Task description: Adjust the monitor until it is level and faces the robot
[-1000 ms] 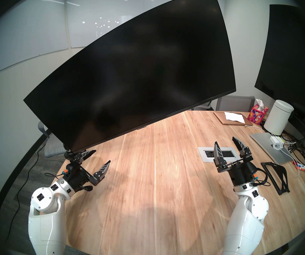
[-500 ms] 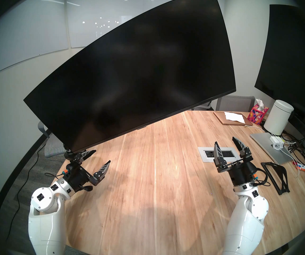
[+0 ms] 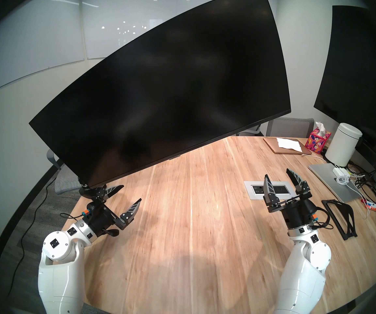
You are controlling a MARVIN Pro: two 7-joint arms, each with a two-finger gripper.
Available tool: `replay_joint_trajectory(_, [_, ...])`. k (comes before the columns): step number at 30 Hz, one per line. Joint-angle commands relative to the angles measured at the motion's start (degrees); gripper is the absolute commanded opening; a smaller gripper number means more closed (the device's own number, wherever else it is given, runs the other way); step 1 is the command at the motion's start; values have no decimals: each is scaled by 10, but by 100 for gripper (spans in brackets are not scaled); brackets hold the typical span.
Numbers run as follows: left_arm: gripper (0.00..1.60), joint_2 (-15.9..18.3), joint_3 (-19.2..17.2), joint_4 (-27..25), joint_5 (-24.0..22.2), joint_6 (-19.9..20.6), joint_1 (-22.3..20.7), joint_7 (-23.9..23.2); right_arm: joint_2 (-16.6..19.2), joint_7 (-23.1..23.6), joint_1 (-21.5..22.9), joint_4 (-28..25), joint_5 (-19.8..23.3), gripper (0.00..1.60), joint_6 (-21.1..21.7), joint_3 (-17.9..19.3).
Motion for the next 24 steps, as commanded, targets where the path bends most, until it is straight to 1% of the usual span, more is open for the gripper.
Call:
replay_joint_trajectory(1, [160, 3, 1, 8, -1, -7, 9, -8, 0, 1, 1, -8, 3, 160, 0, 0])
replay_joint_trajectory(11, [160, 6, 1, 11, -1, -4, 9, -12, 0, 1, 1, -8, 3, 160, 0, 0])
replay_joint_trajectory(15, [160, 6, 1, 2, 8, 8, 11, -9, 0, 1, 1, -8, 3, 160, 0, 0])
replay_joint_trajectory(19, [160, 1, -2, 2, 8, 35, 10, -4, 0, 1, 1, -8, 3, 160, 0, 0])
replay_joint_trajectory(24, [160, 1, -2, 4, 15, 42, 7, 3, 0, 1, 1, -8, 3, 160, 0, 0])
